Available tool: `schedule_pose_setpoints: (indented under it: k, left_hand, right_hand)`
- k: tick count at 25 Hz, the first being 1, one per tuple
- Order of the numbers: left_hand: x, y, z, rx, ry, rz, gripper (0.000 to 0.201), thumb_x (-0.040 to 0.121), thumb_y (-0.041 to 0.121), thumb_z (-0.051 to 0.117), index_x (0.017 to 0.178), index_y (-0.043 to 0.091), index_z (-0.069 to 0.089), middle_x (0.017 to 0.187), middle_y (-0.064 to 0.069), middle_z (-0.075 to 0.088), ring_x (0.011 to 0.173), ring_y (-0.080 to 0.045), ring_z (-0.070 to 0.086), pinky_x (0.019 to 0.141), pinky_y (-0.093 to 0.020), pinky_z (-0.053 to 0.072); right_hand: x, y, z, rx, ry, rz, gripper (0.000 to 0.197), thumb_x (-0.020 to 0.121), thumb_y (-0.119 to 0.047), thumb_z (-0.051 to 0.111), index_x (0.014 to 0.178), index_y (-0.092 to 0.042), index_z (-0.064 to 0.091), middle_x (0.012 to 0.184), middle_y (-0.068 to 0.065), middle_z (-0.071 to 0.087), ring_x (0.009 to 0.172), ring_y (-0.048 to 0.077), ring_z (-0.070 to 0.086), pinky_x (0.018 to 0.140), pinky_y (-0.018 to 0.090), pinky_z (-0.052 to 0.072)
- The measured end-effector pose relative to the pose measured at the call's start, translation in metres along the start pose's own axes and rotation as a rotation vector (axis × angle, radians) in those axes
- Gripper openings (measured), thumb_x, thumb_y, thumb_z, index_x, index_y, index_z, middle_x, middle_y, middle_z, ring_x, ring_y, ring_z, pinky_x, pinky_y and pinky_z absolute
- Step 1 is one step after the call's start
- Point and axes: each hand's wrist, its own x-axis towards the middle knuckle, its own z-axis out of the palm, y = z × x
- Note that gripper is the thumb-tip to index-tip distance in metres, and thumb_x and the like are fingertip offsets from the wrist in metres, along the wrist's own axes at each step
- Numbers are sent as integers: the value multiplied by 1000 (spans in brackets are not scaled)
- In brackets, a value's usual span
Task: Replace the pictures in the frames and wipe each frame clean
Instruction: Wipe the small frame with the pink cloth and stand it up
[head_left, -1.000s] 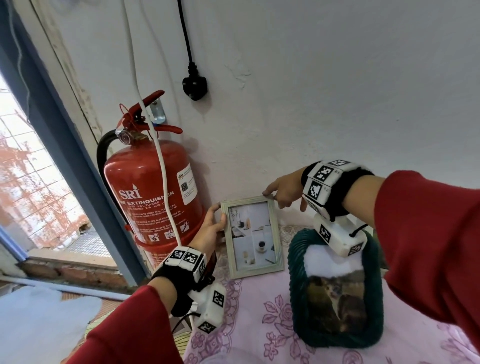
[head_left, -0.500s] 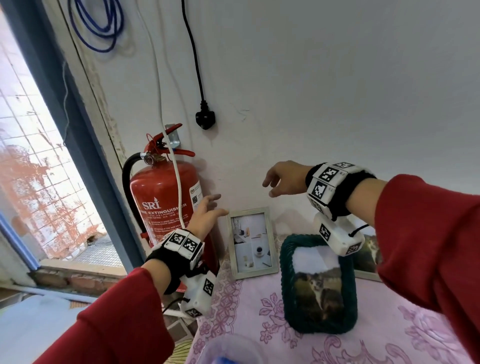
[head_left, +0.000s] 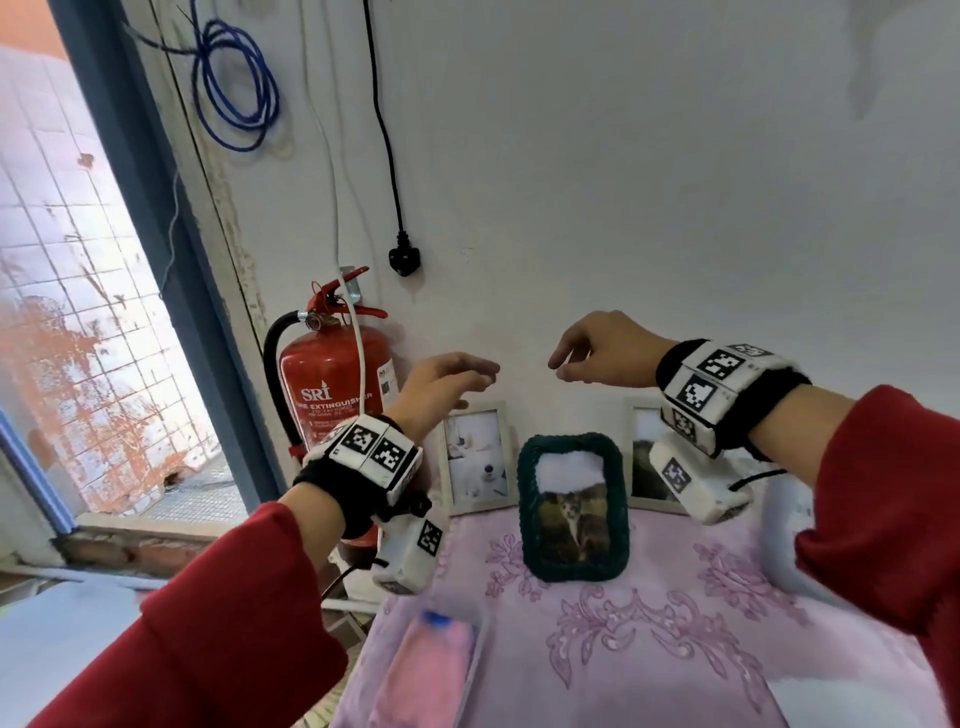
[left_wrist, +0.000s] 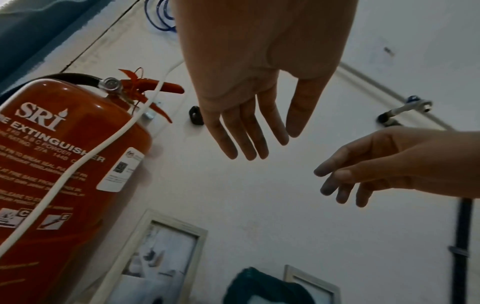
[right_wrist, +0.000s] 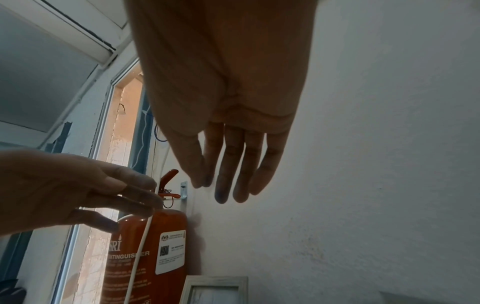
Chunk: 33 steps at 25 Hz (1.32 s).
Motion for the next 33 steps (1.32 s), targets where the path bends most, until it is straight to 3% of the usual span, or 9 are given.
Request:
schedule_pose_setpoints:
  k: [3,7,11,18,23,26,28,31,33]
  left_hand:
    - [-36,18,24,-119,-37,-16,22,90,11,52,108,13,66,104,-3,71,97,-13,64,77,-23,49]
    - [-77,24,62,-216,-98,-58,22,91,12,51,107,12,66,96,-2,72,87,-10,67,64,-16,51]
    - [-113,17,114,-231,-183,-110,19,90,7,52,98,14,68,86,0,72,78,-10,66,64,-19,50]
    - [-157,-16,203,-175,-389,-262,19,88,9,54,100,16,66,89,1,71,77,-9,64,65,-20,46]
    - [-178,-42,251,-198,-443,-449,31,87,4,53,117,9,59,99,-9,63,85,-15,59,65,-23,48]
    - [-182,-53,268,-181,-455,-539,38,88,2,51,125,5,51,101,-14,57,91,-21,54,65,-26,48]
    - [-183,-58,278,-184,-449,-593,42,88,-1,51,129,3,46,93,-14,56,82,-21,53,63,-27,47]
    - [-185,-64,292,-212,-455,-667,49,88,-4,50,135,2,38,77,-10,54,70,-17,52,63,-29,49]
    - [-185,-66,300,-219,-447,-666,56,87,-5,52,139,2,32,78,-9,53,75,-20,53,63,-29,49]
  right_hand:
    - [-47,10,-7,88,5,43,17,86,-16,64,100,-10,71,87,6,72,68,12,61,59,10,46]
    - [-112,28,-4,138,43,65,13,86,-17,65,95,-13,73,78,-3,69,69,10,63,56,5,45]
    - [-179,49,7,143,59,129,11,84,-18,66,92,-14,74,87,1,72,85,17,66,79,30,54]
    - [-278,105,31,178,80,291,6,83,-17,68,86,-22,70,91,0,73,77,4,63,72,12,47]
    - [-335,143,42,239,96,461,25,80,-29,72,101,-15,71,94,-1,72,90,13,66,84,25,51]
    - [-354,158,56,268,76,506,23,81,-28,71,100,-15,70,96,2,71,88,12,64,75,10,47]
    - [-361,166,67,259,82,531,24,83,-28,69,102,-14,69,99,3,70,88,12,62,72,6,44]
    - [-365,175,81,223,32,578,29,85,-34,65,108,-17,66,105,1,67,97,16,60,87,21,46]
    - [-367,179,87,141,-34,612,34,86,-42,61,114,-22,62,113,-2,64,99,13,57,92,28,45]
